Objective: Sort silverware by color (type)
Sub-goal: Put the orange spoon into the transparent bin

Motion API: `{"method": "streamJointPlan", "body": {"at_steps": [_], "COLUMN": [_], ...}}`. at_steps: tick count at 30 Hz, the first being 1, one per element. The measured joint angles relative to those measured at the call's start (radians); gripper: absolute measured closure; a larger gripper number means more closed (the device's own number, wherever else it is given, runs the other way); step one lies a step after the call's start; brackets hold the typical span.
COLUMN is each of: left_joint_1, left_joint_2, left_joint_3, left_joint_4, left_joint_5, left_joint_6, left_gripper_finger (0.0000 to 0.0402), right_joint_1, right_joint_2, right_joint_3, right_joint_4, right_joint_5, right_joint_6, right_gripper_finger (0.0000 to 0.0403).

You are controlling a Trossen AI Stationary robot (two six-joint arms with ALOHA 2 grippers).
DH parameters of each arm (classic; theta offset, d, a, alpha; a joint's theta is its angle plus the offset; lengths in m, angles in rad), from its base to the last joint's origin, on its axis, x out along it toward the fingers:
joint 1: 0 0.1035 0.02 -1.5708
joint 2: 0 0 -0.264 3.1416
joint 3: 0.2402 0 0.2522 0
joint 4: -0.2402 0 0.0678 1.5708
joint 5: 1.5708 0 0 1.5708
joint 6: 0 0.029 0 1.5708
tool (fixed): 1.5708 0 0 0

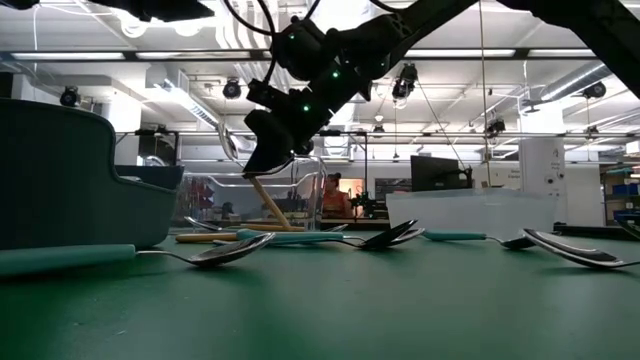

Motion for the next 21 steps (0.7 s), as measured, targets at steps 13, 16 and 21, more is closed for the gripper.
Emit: {"method": "streamJointPlan", "body": {"at_steps": [13, 16, 21], "left_joint_1": [0.117, 0.139, 0.155], "left_joint_2": [0.108, 0.136, 0.166], "left_joint_3": [0.000, 0.000, 0.000], "left_joint_4": [-0.289, -0.363, -0.381], "left_joint_5": [0.233, 0.268, 0.266], "left_joint_6": [-0.558, -0.684, -0.761], "left_gripper_finger": [0.0244, 0.0244, 0.0244], "right_joint_1": [0.000, 0.000, 0.000], "right_joint_2": [0.000, 0.000, 0.000], "right_joint_3": [0.000, 0.000, 0.000], "right_joint_4": [0.000, 0.000, 0.000], "right_joint_5": [0.009, 0.008, 0.008], "right_joint_6": [-0.038, -0.053, -0.063], "right_gripper_finger": [0.0367, 0.0367, 0.0367]}}
